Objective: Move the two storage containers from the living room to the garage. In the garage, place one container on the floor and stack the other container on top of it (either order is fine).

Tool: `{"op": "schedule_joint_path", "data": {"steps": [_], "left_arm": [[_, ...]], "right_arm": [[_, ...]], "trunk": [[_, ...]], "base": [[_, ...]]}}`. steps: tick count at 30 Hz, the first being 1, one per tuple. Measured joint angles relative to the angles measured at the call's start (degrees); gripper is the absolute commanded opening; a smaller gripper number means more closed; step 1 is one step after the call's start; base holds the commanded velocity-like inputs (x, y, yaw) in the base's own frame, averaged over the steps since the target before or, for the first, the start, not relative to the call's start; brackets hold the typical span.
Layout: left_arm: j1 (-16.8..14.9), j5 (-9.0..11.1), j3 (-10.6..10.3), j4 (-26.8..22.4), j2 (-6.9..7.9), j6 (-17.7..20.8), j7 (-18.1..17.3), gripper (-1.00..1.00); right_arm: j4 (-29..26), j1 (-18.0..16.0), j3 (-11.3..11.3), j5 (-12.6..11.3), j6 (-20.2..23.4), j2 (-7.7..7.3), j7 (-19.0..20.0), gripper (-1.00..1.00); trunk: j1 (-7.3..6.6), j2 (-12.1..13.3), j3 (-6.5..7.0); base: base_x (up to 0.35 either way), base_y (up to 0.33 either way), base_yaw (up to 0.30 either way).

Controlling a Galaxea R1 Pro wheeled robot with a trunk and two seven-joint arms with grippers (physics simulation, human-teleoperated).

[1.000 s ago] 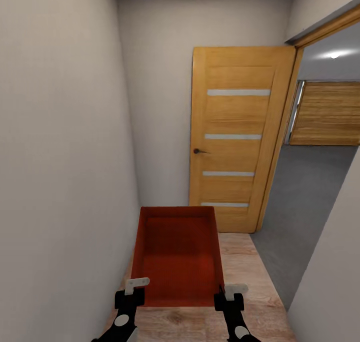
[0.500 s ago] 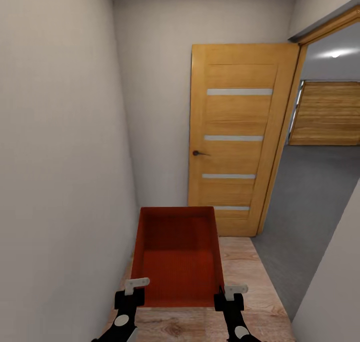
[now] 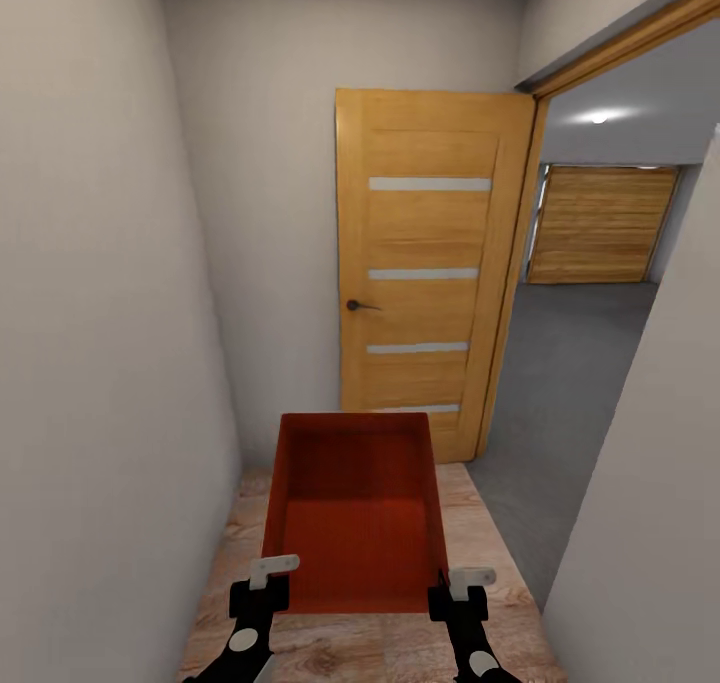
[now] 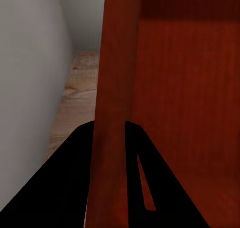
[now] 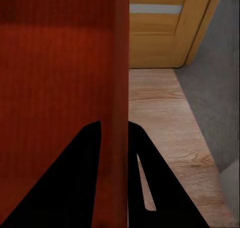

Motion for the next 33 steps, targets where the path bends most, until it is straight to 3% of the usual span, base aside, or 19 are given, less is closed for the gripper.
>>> {"op": "schedule_joint_path", "data": {"steps": [9, 33], "left_arm": [[0.0, 0.16, 0.08, 0.2, -0.05, 0.8, 0.07, -1.0], [-0.01, 0.18, 0.17, 0.29, -0.09, 0.78, 0.11, -1.0]], "right_arm": [[0.08, -0.01, -0.06, -0.07, 0.95, -0.01, 0.23, -1.0], [-0.01, 0.0, 0.01, -0.08, 1.14, -0.02, 0.22, -1.0]], "trunk": [[-0.01, 0.0, 0.0], [-0.03, -0.01, 0.0]], "base": [[0.042, 0.0, -0.271], [0.314, 0.11, -0.262]]}}
